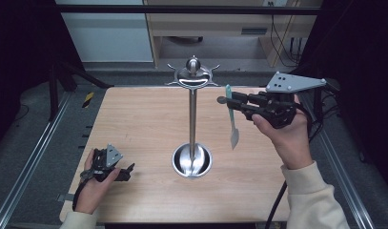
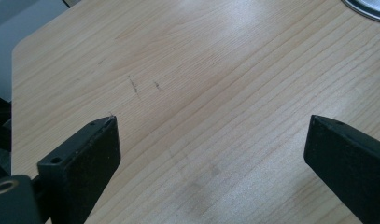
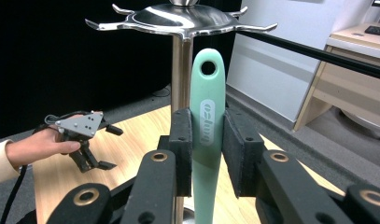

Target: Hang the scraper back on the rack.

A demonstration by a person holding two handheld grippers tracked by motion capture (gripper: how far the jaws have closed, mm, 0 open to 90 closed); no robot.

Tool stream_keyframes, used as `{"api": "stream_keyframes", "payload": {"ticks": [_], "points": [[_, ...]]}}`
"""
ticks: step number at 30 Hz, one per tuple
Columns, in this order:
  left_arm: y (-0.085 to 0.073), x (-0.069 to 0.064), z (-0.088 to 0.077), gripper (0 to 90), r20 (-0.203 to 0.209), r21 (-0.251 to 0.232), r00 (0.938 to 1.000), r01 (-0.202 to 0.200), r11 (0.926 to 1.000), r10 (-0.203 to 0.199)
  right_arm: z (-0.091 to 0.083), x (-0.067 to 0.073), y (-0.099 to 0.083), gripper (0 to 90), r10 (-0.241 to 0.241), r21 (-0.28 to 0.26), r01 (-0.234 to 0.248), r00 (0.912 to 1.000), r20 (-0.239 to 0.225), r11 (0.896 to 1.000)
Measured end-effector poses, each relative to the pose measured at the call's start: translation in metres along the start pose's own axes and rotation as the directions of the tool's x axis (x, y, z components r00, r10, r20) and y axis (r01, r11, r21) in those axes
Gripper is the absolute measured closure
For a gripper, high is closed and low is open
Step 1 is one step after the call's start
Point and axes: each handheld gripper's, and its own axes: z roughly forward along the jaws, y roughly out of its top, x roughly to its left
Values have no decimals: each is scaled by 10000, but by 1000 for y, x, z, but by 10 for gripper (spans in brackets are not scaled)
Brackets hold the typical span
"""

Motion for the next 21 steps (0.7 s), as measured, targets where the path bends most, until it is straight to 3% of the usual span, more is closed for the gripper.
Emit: {"api": "stream_keyframes", "payload": {"ticks": [21], "points": [[0, 0, 0, 35, 4, 3, 10000, -11, 10000, 11, 5, 3, 9, 744, -63, -80, 60, 9993, -365, 9999]]}}
